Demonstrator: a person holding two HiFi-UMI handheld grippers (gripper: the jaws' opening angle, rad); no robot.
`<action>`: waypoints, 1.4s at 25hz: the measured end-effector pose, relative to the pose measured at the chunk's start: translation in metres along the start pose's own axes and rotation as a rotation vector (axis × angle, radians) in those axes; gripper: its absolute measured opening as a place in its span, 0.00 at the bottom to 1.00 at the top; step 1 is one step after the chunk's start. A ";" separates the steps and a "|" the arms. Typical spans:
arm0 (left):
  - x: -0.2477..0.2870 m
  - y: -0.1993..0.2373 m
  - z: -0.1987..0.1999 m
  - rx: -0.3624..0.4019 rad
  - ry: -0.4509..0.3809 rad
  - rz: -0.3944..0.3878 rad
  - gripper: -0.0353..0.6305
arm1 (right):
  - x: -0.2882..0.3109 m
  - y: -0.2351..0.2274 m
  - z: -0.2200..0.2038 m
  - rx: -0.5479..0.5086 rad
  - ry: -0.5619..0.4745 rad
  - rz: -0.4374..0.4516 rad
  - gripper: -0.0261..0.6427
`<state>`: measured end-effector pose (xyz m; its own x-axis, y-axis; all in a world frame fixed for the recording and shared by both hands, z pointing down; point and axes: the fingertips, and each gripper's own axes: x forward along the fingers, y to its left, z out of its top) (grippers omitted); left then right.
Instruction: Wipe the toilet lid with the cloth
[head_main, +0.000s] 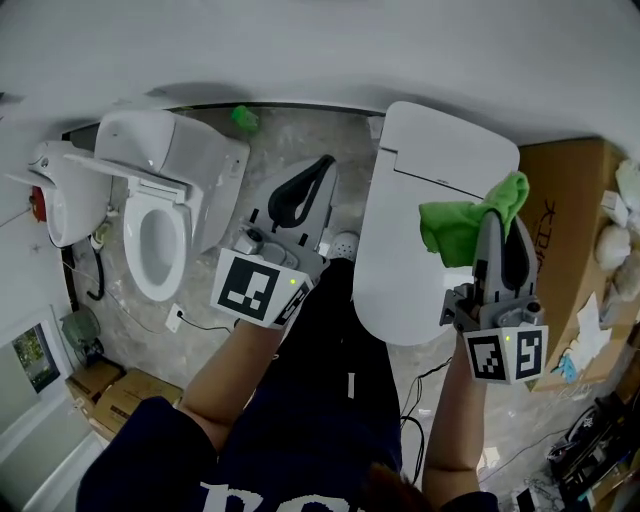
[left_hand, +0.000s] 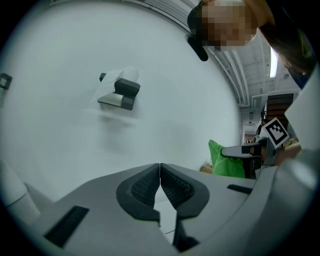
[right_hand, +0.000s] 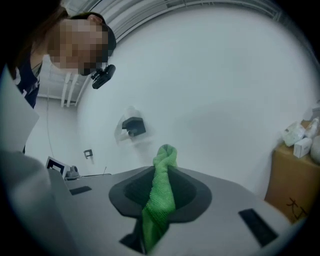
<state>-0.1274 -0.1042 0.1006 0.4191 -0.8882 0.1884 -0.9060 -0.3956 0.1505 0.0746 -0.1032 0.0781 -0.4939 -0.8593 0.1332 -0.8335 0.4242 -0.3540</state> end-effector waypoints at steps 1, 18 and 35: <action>0.002 0.005 -0.009 -0.003 0.002 0.009 0.09 | 0.011 -0.002 -0.011 0.015 0.013 0.016 0.17; 0.023 0.062 -0.176 -0.127 0.086 0.121 0.09 | 0.172 -0.069 -0.298 0.026 0.372 0.017 0.18; 0.044 0.055 -0.222 -0.129 0.158 0.037 0.09 | 0.195 -0.072 -0.394 -0.532 0.617 0.068 0.18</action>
<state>-0.1461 -0.1133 0.3323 0.3986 -0.8499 0.3446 -0.9103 -0.3208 0.2616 -0.0592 -0.1884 0.4945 -0.4652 -0.5806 0.6682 -0.7262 0.6819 0.0869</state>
